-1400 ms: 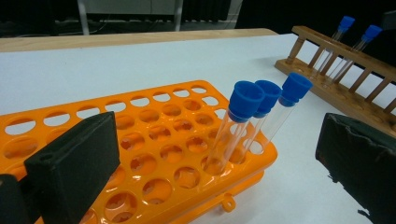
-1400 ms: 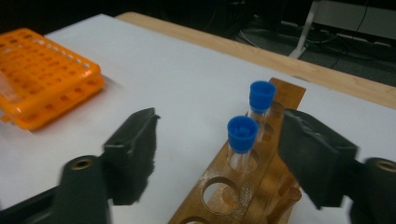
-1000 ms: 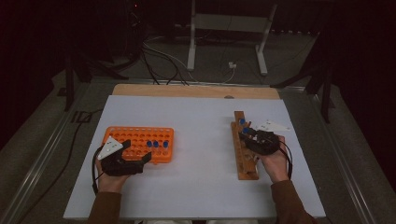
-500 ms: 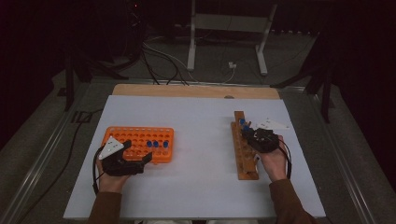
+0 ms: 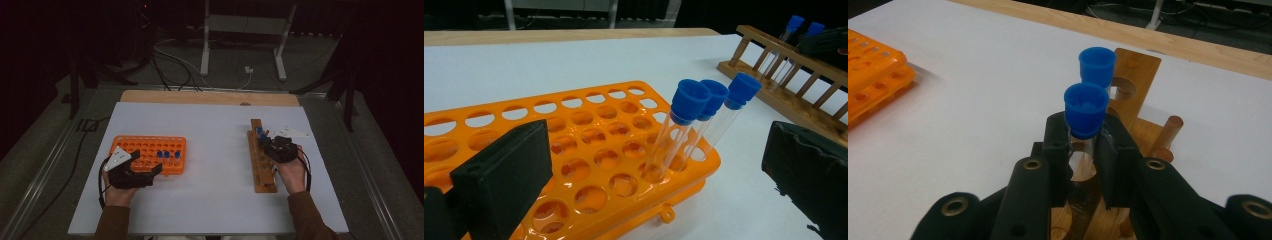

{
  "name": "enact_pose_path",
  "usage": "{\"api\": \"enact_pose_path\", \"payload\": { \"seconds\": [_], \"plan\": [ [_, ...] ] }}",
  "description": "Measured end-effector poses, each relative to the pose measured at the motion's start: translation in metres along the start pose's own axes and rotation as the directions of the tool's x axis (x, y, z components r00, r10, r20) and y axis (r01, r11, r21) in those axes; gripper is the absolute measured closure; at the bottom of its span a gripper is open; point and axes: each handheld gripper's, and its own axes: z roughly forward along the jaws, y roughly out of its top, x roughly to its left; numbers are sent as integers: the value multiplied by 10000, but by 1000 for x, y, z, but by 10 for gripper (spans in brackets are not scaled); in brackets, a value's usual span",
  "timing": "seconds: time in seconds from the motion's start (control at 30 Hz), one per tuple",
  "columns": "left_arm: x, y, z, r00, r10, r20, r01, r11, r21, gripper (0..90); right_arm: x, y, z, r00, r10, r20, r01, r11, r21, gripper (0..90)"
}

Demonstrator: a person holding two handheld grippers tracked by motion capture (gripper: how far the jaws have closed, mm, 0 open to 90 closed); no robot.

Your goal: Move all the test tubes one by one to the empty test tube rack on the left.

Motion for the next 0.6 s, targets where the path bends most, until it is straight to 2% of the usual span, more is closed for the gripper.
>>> {"api": "enact_pose_path", "payload": {
  "seconds": [0.3, 0.6],
  "plan": [
    [0, 0, 0, 10000, -14, 11, 14, 10000, -31, 6, 0, 1, -2, 10000, -45, 53, 45, 10000, 58, 767],
    [-1, 0, -1, 10000, 20, 2, -20, 10000, -18, 6, 0, 6, -11, 9998, -105, 140, 107, 9998, -182, 768]
  ]
}}
